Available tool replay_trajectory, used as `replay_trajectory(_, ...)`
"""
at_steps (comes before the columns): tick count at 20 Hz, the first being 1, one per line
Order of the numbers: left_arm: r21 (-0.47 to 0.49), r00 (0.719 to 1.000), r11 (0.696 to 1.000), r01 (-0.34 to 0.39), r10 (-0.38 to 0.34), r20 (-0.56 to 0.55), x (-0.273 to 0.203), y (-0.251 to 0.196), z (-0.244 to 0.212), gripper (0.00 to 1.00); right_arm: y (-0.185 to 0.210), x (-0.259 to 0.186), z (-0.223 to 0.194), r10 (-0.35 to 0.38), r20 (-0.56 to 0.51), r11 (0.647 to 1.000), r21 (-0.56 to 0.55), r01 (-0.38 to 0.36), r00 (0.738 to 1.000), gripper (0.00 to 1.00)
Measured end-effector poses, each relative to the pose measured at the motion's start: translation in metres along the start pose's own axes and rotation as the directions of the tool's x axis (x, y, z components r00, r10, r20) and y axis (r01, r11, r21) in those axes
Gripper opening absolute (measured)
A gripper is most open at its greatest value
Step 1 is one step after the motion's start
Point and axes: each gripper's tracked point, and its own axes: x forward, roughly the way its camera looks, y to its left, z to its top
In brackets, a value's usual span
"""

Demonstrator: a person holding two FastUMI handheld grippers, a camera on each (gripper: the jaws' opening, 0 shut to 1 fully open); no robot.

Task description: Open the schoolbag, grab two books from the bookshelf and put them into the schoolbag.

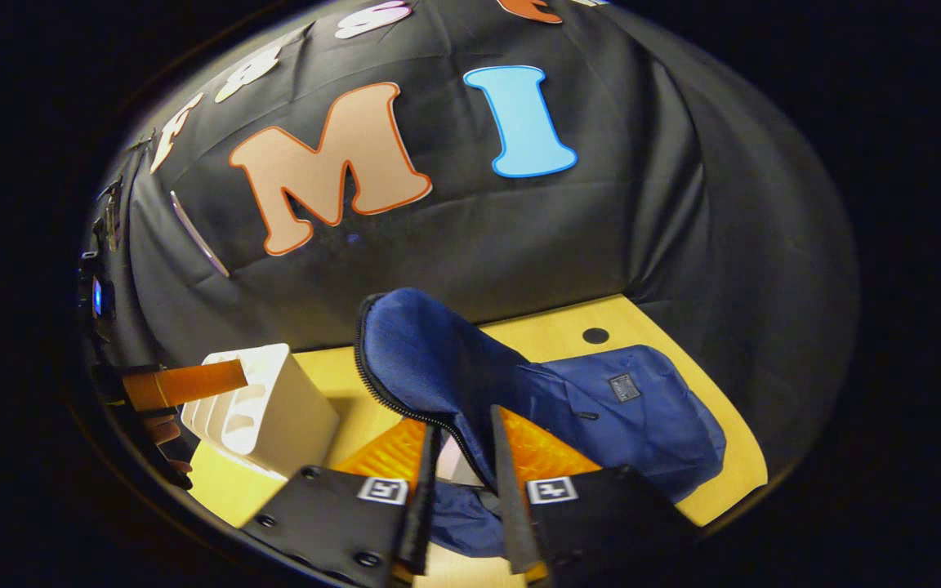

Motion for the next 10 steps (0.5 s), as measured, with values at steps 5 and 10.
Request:
replay_trajectory(5,0.023,0.996,0.996,-0.084,0.083,0.029,-0.028,0.017,0.004,0.93,0.027,-0.01,-0.01,0.034,-0.008,0.995,-0.09,-0.035,0.999,0.81)
replay_trajectory(10,-0.014,0.985,0.988,-0.156,0.156,0.077,-0.063,0.035,0.008,0.92,0.052,-0.034,-0.001,0.09,0.025,0.986,-0.143,-0.086,0.996,0.87)
